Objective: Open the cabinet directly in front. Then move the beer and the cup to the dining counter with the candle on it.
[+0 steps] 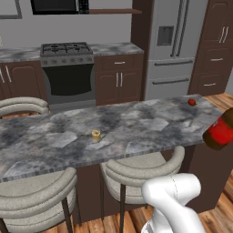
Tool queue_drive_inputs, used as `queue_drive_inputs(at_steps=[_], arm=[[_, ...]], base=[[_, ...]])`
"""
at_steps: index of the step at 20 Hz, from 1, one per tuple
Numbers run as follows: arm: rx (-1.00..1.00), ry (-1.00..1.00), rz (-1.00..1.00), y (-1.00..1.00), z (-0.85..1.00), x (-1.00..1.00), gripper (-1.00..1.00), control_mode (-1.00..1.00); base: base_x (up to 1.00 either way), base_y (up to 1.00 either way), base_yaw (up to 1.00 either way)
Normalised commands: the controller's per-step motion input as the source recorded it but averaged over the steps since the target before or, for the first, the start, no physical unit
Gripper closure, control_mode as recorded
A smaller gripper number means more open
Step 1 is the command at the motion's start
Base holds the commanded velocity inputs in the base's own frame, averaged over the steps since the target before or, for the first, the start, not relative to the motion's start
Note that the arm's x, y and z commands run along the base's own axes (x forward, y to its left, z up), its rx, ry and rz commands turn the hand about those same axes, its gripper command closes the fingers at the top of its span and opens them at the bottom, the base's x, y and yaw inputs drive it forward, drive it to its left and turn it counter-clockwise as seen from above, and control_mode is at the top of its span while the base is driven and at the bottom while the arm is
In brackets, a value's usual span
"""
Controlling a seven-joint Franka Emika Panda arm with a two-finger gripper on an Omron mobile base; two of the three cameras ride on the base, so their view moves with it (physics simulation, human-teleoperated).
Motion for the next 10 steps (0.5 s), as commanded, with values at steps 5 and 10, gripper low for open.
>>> queue_drive_inputs(at_steps=[5, 10], arm=[[-0.05, 0.01, -0.06, 0.22, 0.0, 0.48, 1.0, -1.0], [-0.03, 0.02, -0.03, 0.0, 0.0, 0.46, 1.0, -1.0]], base=[[0.0, 0.0, 0.0], [0.0, 0.0, 0.0]])
